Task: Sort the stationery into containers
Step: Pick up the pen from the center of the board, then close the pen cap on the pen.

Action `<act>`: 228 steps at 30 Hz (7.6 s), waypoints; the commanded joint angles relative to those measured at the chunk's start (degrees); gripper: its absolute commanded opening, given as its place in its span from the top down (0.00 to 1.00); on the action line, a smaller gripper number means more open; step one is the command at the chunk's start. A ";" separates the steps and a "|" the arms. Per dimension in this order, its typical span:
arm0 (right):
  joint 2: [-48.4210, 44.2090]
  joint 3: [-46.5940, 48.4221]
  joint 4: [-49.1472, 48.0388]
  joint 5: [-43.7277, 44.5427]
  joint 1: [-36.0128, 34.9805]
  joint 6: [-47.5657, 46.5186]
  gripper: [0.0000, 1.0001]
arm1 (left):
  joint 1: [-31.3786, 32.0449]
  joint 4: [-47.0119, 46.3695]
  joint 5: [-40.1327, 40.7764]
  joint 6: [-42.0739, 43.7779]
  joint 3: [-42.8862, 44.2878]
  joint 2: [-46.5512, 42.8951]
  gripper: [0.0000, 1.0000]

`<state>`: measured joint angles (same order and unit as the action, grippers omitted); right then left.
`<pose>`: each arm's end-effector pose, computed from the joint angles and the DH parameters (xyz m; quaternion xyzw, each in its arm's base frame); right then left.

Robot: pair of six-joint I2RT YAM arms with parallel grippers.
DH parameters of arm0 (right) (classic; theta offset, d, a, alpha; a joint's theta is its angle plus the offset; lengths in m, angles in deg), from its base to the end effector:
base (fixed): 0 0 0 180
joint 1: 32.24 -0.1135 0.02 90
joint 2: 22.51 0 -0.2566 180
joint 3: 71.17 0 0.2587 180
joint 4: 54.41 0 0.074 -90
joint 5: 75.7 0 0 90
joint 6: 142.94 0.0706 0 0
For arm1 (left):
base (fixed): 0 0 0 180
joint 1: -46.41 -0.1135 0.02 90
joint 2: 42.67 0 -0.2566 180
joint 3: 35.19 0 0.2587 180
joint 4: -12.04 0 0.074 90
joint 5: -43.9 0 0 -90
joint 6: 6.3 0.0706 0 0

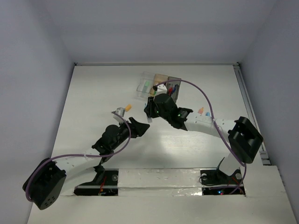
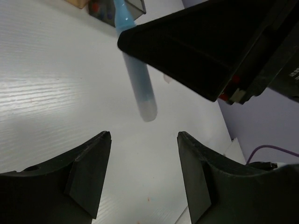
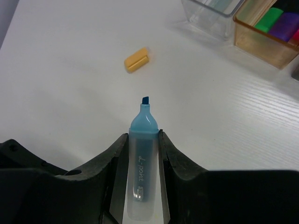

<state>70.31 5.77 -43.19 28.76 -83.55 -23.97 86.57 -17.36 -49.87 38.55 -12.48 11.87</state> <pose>0.2689 0.3076 0.2341 -0.0995 0.8430 0.2516 0.4649 0.1768 -0.1553 0.1799 -0.0087 0.7219 -0.4861 0.4925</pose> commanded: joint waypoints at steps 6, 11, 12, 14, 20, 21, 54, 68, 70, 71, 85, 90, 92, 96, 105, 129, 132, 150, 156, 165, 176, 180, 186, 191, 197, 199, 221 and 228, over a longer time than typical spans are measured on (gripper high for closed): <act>-2.20 -2.27 -7.82 -1.80 -1.25 1.44 0.99 | 0.36 -11.33 -0.19 -1.88 2.82 3.28 0.46; -2.55 -2.97 -9.67 -3.47 -1.77 1.97 0.99 | 0.36 -11.51 2.18 -1.96 3.97 6.18 0.51; -2.55 -2.97 -9.67 -3.56 -1.78 1.88 0.99 | 0.36 -11.68 2.54 -1.79 4.06 6.28 0.51; -2.38 -2.97 -9.84 -3.82 -2.39 1.53 0.99 | 0.36 -11.95 3.24 -1.70 4.15 6.63 0.52; -2.03 -3.06 -10.28 -4.52 -3.44 2.05 0.99 | 0.36 -12.13 5.35 -0.30 5.02 8.56 0.58; -1.76 -3.06 -10.37 -4.79 -3.45 2.05 0.99 | 0.36 -12.21 5.35 -0.21 5.37 9.34 0.60; -28.38 -11.40 10.52 -4.21 12.45 -1.11 0.50 | 0.36 6.78 -1.23 16.32 8.19 -4.71 1.00; -24.63 -22.67 18.00 -0.12 43.40 -3.04 0.50 | 0.36 -0.43 -10.47 15.96 6.70 -2.25 1.00; -20.24 -19.68 20.82 -0.04 43.40 -4.71 0.48 | 0.36 -0.61 -10.91 15.88 6.34 -2.25 1.00; -19.00 -18.80 21.61 -0.22 43.40 -5.24 0.47 | 0.36 -0.35 -10.99 15.88 6.34 -2.25 1.00; 0.52 -0.51 38.23 4.53 43.93 -11.48 0.51 | 0.36 -0.70 -11.70 15.44 5.99 -2.87 1.00; 3.86 1.95 40.86 5.32 43.93 -13.06 0.49 | 0.36 -0.44 -11.35 15.44 5.73 -3.39 1.00; 5.26 3.35 41.39 4.61 43.93 -13.59 0.49 | 0.36 -0.44 -11.26 15.53 5.90 -3.22 1.00; 7.81 5.29 42.01 3.83 43.93 -15.78 0.49 | 0.36 -0.35 -11.17 15.53 5.99 -2.60 1.00; 14.76 10.91 43.59 1.97 43.93 -17.72 0.53 | 0.36 0.00 -10.56 15.97 6.17 -1.72 1.00; -15.27 1.63 26.25 -15.66 39.11 -12.81 0.99 | 0.36 -8.60 -18.20 11.50 7.57 2.14 1.00; -24.42 -4.27 9.76 -29.01 36.64 -6.07 0.99 | 0.36 -10.98 -19.96 9.73 7.84 2.85 1.00; -20.57 -18.44 -68.45 -54.71 24.50 30.26 1.00 | 0.36 -18.03 -27.70 -3.37 14.95 1.09 1.00; -19.87 -18.35 -69.70 -55.06 22.05 31.14 1.00 | 0.36 -16.34 -27.08 -2.14 16.45 -0.67 1.00; -13.19 -15.81 -78.84 -58.23 20.46 40.28 1.00 | 0.36 -14.24 -27.61 -0.21 18.56 -1.10 1.00; -12.48 -14.31 -76.91 -57.79 19.93 39.15 1.00 | 0.36 -12.91 -27.87 0.24 17.86 -1.63 1.00; -11.96 -14.13 -76.29 -57.70 19.93 38.70 1.00 | 0.36 -12.83 -27.78 0.50 17.59 -2.34 1.00; -10.90 -13.08 -77.17 -57.88 19.93 39.41 1.00 | 0.36 -11.60 -27.96 0.85 18.03 -2.78 1.00; -11.16 -12.38 -76.21 -57.88 19.93 38.97 1.00 | 0.36 -10.98 -28.22 0.94 17.95 -3.22 1.00; -11.87 -11.58 -72.86 -57.70 19.93 37.12 1.00 | 0.36 -10.81 -27.87 1.11 17.51 -4.00 1.00; -11.69 -11.85 -72.95 -57.79 19.93 37.12 1.00 | 0.36 -10.28 -27.96 1.38 17.68 -4.27 1.00; -7.03 -16.68 -77.87 -64.37 18.26 46.52 1.00 | 0.36 -5.10 -24.97 6.29 22.25 -5.50 1.00; -10.81 -21.77 -66.98 -66.66 17.12 40.12 1.00 | 0.36 -2.37 -23.65 8.05 23.13 -7.87 1.00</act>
<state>61.28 -13.35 -115.02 -31.52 -64.66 19.94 87.07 -12.99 -75.51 44.08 6.01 6.65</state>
